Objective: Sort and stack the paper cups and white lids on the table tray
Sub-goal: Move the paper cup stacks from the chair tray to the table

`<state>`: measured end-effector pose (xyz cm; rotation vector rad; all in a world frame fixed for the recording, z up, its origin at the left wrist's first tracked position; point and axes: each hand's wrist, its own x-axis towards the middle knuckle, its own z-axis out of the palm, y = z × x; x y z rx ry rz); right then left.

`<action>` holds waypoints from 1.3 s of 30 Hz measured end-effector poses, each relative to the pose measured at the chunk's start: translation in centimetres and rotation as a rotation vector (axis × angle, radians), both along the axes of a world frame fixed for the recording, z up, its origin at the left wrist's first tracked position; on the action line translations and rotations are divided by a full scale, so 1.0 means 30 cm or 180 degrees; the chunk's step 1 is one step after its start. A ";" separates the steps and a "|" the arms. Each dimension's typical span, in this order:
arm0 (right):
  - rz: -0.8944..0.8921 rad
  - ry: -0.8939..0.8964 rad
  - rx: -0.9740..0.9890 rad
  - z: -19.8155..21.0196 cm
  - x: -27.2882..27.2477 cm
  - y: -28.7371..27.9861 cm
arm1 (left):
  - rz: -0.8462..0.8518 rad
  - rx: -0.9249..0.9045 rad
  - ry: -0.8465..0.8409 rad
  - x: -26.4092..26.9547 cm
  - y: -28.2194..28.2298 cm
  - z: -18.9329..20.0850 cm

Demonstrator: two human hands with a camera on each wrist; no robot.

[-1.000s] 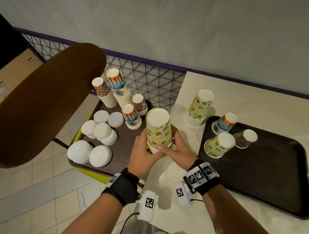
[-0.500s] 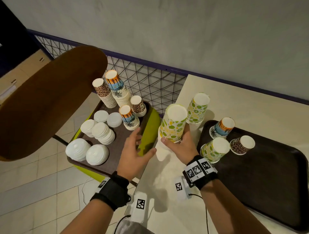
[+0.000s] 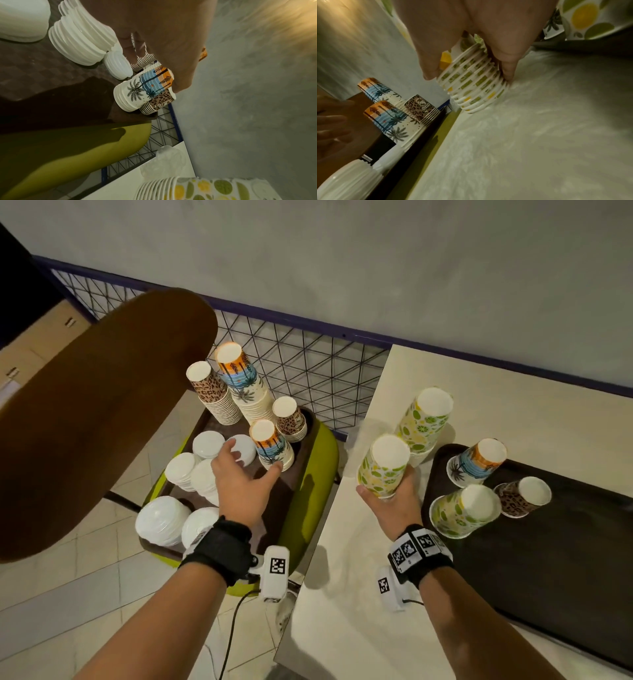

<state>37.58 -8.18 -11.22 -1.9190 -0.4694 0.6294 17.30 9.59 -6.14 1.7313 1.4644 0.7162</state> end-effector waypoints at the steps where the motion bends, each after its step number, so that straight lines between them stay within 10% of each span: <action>1: 0.0011 -0.0004 -0.0090 -0.016 -0.001 -0.003 | -0.0011 -0.0013 0.0035 0.002 0.018 -0.014; 11: -0.0495 -0.0533 -0.0286 0.017 -0.122 -0.098 | -0.0186 0.0036 0.0112 0.067 0.139 -0.080; 17: 0.0352 -0.1216 -0.0273 0.042 -0.253 -0.118 | -0.0400 0.0166 0.0241 0.070 0.160 -0.127; 39: 0.1290 -0.0775 -0.0320 0.007 -0.258 -0.045 | -0.0293 -0.0371 -0.0081 0.022 0.032 -0.259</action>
